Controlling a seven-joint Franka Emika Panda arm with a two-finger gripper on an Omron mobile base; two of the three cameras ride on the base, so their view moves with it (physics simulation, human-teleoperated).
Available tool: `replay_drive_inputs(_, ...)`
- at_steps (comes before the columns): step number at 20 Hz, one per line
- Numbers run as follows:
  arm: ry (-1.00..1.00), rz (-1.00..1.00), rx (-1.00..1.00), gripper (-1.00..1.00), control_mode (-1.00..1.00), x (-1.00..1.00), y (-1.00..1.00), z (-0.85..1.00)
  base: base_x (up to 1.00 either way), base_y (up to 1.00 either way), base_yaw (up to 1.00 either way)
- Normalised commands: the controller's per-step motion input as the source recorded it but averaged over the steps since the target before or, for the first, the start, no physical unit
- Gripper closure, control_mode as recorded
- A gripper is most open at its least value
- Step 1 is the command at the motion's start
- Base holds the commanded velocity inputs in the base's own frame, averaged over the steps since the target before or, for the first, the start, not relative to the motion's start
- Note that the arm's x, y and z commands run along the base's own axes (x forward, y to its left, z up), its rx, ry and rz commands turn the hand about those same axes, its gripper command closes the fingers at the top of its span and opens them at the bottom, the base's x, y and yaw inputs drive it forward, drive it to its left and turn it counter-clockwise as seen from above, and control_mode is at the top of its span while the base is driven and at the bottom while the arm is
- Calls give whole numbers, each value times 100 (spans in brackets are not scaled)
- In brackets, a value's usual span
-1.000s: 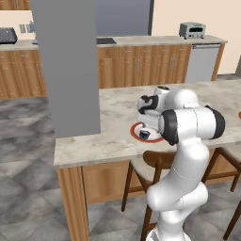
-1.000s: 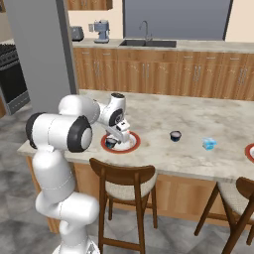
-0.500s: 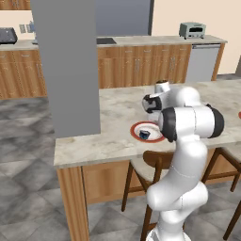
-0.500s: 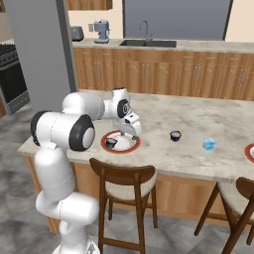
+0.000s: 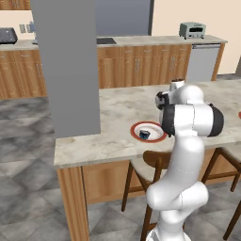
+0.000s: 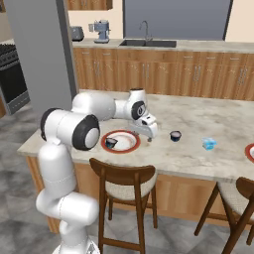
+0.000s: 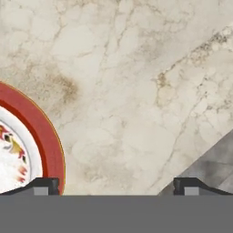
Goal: Place two yogurt containers on each plate.
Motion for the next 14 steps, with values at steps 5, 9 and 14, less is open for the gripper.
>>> replay_drive_inputs(5, 0, 0, 2, -100, -100, 25, -56, 5, 0, 0, 0)
replay_drive_inputs(9, -2, 4, 12, -100, -100, 32, -46, 0, 0, 0, 0)
replay_drive_inputs(14, -9, 13, 10, -100, -100, 29, -42, 0, 0, 0, 0)
